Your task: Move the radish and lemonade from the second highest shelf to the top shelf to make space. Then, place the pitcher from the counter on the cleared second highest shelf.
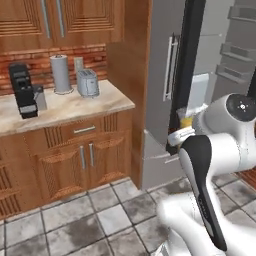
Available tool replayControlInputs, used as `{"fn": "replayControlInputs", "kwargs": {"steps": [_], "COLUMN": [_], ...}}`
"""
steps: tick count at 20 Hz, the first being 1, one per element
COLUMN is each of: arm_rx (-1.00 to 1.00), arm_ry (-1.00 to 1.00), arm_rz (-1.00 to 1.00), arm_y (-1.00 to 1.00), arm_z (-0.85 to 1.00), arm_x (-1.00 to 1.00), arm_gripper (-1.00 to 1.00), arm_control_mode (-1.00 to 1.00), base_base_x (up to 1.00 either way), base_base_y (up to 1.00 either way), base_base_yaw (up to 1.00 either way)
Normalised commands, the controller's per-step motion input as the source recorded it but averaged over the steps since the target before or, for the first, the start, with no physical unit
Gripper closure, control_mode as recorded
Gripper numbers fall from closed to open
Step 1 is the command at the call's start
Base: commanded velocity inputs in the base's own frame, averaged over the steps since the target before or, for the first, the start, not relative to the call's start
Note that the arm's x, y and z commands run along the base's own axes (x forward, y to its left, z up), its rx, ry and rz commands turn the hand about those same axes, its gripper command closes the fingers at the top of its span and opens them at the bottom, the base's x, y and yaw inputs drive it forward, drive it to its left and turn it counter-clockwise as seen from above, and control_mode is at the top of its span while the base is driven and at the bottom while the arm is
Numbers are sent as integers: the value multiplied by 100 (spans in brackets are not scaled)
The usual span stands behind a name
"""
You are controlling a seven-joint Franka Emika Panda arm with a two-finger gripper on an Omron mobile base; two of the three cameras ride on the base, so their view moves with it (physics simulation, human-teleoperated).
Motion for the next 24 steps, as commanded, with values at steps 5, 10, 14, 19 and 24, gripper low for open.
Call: {"fn": "replayControlInputs", "kwargs": {"steps": [5,10,14,19,24], "arm_rx": [0,0,0,0,0], "arm_ry": [0,0,0,0,0], "arm_rz": [0,0,0,0,0], "arm_y": [0,0,0,0,0], "arm_z": [0,0,0,0,0], "arm_x": [0,0,0,0,0], "arm_gripper": [100,100,100,100,100], "arm_control_mode": [100,100,100,100,100], "base_base_x": [5,32,56,75,98], "base_base_y": [-63,-64,-54,-43,-21], "base_base_yaw": [-51,-46,-28,-2,25]}}
